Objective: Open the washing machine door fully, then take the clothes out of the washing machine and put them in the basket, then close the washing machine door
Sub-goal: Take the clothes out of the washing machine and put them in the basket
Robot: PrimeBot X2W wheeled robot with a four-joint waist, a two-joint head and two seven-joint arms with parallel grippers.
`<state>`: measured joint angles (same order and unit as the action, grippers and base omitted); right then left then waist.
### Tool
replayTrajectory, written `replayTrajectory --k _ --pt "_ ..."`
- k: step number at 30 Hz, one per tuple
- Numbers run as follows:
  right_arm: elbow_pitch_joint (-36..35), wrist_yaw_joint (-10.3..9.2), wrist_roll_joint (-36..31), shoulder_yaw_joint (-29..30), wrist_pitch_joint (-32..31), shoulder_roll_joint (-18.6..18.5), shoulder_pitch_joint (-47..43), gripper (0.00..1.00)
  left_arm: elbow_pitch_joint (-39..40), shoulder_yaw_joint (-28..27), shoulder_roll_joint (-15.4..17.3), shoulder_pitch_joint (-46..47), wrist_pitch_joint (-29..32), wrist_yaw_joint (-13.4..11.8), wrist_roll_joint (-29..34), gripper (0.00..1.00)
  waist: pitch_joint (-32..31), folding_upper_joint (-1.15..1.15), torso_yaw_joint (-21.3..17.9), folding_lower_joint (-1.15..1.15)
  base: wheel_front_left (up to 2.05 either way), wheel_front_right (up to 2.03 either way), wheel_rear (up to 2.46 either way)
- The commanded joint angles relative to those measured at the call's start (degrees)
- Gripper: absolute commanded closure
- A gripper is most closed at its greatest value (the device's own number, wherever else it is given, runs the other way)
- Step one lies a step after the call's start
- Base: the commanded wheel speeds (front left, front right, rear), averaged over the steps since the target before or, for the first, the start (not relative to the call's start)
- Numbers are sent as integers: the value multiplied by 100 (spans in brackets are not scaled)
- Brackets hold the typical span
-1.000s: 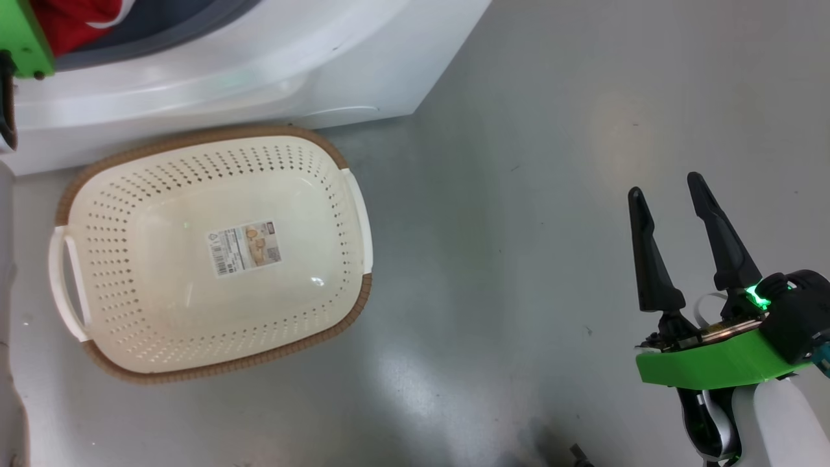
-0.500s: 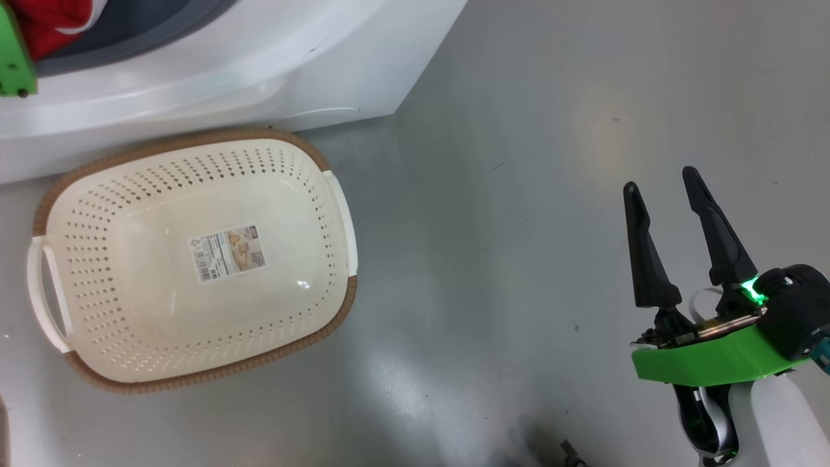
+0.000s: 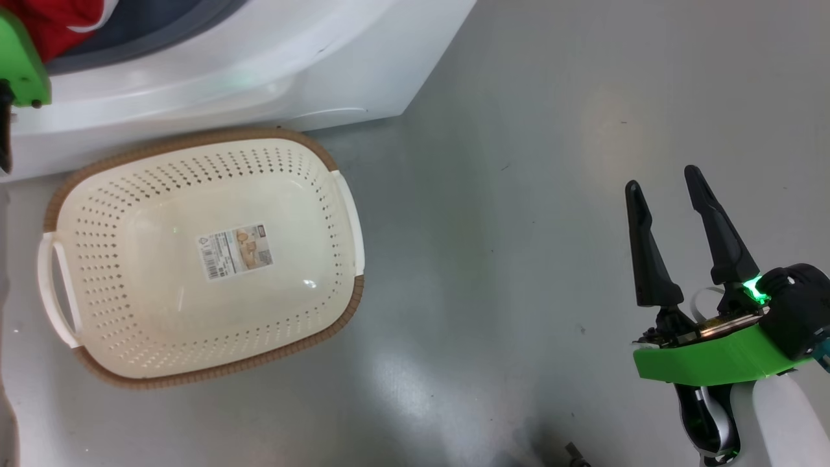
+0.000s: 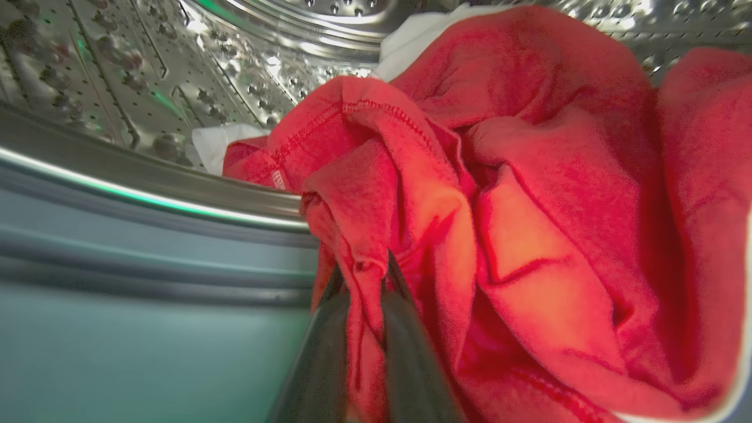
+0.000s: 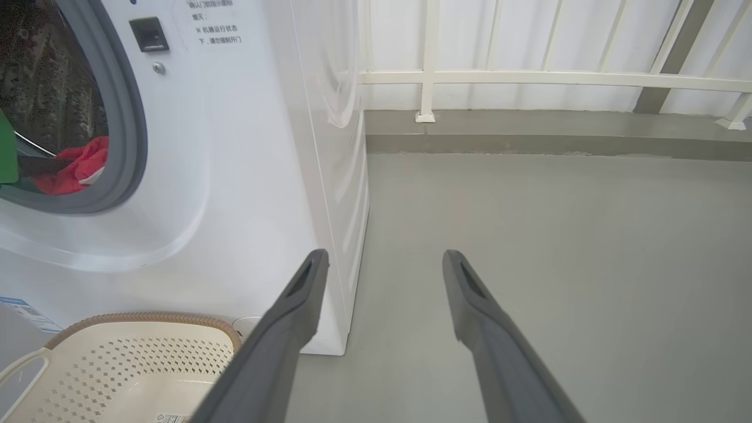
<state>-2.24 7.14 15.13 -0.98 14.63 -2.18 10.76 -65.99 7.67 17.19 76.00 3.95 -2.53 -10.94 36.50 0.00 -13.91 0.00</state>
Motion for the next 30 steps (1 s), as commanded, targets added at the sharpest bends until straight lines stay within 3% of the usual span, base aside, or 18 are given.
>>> replayTrajectory --k 1,13,22,30 --pt "-156 35 38 -103 37 -70 -56 0 194 -75 268 -60 -122 15 -9 100 7 0 32 0 0 0 0" --pt "-153 35 -13 -62 37 -70 -13 0 695 -344 298 -501 -1586 104 -378 100 4 0 211 0 0 0 0" --pt "-165 35 -62 -34 37 -70 1 0 1510 -544 271 -988 -1872 218 -609 100 -25 0 353 0 0 0 0" --pt "-131 35 -87 -46 37 -70 27 0 2851 -585 249 -2005 -1893 66 -411 100 -166 0 397 0 0 0 0"
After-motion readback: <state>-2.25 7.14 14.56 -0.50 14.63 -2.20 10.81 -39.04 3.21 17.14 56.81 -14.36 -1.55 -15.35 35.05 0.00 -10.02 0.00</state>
